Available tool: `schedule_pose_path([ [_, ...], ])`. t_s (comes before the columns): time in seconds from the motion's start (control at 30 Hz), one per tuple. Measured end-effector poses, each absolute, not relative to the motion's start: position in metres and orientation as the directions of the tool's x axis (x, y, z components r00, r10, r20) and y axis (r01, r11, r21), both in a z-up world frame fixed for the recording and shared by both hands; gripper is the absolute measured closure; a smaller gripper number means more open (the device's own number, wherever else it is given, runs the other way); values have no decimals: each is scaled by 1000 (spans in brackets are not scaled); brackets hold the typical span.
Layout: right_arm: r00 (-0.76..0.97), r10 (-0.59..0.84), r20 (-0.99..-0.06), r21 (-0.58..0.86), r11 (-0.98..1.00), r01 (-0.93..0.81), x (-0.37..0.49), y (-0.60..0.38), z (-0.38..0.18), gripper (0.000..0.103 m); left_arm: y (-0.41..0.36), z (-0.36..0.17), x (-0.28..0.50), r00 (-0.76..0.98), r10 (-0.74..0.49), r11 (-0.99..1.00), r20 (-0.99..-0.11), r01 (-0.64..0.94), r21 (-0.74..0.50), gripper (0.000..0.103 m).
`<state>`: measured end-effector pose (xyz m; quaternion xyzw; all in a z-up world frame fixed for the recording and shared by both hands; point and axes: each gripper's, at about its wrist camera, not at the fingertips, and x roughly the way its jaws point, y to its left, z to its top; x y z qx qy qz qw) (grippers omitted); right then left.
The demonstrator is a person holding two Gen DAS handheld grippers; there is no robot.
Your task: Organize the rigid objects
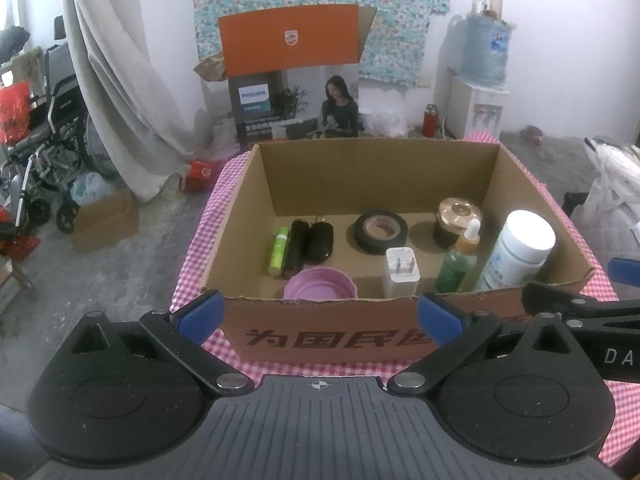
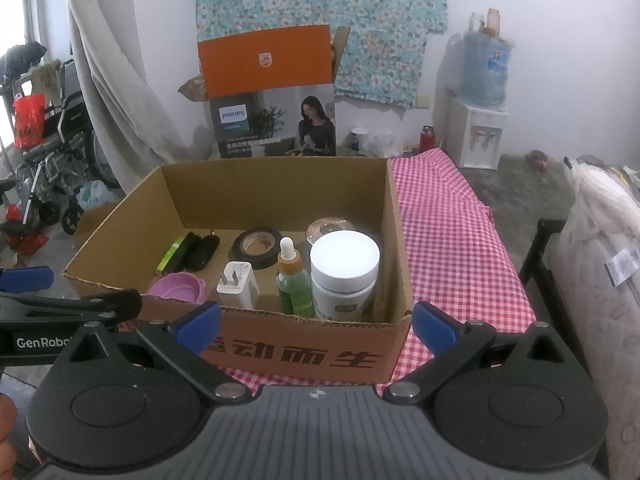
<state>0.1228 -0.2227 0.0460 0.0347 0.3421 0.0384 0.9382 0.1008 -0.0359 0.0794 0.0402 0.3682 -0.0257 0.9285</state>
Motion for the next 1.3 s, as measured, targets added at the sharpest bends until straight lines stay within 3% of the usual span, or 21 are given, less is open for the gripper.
schedule_pose_path([
  [1.3, 760, 93, -643, 92, 995, -44, 125, -224, 45, 0, -39, 79, 101, 725, -14, 996, -689, 73, 57, 0],
])
